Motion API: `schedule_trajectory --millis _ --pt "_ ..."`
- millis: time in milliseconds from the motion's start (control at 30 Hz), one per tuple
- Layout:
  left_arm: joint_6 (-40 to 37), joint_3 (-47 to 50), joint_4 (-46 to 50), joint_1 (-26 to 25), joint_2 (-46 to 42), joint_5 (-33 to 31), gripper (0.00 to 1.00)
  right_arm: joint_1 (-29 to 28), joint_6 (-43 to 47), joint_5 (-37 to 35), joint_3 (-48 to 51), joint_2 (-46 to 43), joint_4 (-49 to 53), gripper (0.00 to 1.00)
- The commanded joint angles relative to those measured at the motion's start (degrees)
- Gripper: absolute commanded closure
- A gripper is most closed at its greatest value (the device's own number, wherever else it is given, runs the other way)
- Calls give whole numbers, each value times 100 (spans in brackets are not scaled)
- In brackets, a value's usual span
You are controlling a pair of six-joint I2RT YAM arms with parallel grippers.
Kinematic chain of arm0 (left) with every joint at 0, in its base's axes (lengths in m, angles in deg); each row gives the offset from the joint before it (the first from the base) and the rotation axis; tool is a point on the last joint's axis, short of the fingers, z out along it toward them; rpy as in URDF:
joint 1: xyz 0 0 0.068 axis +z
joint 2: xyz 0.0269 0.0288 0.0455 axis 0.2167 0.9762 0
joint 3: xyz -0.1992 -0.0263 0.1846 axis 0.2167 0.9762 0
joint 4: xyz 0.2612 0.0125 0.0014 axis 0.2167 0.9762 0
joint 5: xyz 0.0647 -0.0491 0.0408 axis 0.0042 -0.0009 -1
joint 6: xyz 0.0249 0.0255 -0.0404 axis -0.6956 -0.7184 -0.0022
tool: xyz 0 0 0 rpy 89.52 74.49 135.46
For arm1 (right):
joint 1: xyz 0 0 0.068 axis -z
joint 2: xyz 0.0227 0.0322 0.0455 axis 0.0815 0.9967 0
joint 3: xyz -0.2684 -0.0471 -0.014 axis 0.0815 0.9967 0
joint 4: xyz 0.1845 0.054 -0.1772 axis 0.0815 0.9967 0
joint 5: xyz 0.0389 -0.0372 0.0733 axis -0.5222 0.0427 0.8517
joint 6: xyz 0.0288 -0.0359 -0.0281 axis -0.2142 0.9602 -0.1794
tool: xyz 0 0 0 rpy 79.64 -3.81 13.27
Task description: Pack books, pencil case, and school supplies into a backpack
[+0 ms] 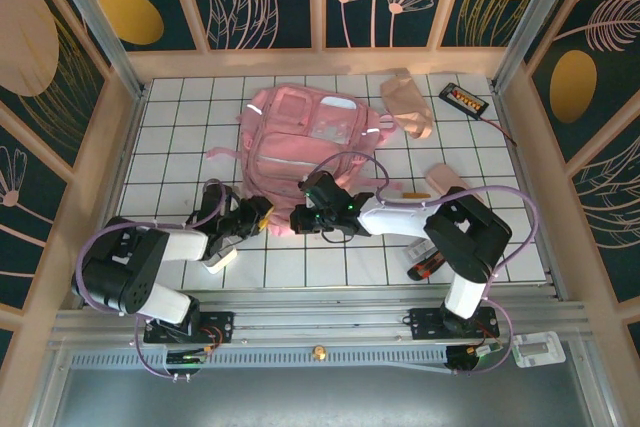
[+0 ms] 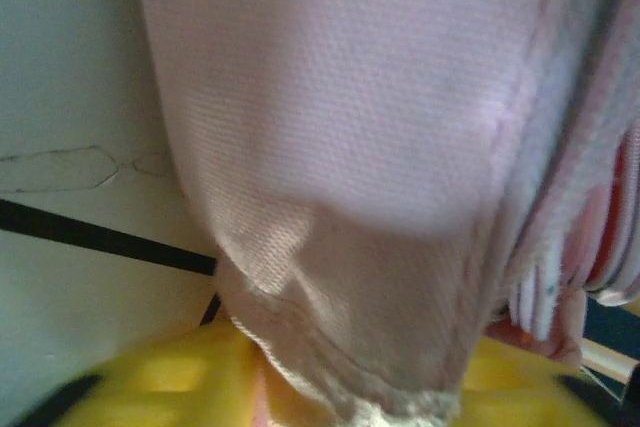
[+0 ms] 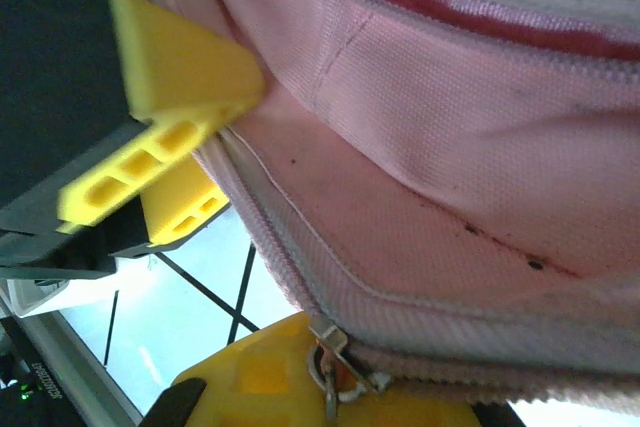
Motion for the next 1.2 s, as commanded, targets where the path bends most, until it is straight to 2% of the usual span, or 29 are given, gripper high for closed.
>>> schedule_trajectory --millis 0,100,333,500,867,1167 --pt "-30 -79 -379 -44 139 67 88 -8 269 87 -89 -12 250 100" --pt "-144 -103 -240 -40 29 -23 99 234 399 59 127 -199 490 100" --pt "-551 -300 409 -10 -369 -239 100 1178 1166 -247 510 -735 1309 100" --pt "-789 -350 737 123 -613 -285 100 2057 1739 -145 547 -919 1611 100" --pt "-1098 -266 1174 464 -1006 -54 100 3624 2233 -73 156 -441 1311 100" --pt "-1261 -229 1497 624 -1318 65 100 4296 2305 -31 -286 137 1101 100"
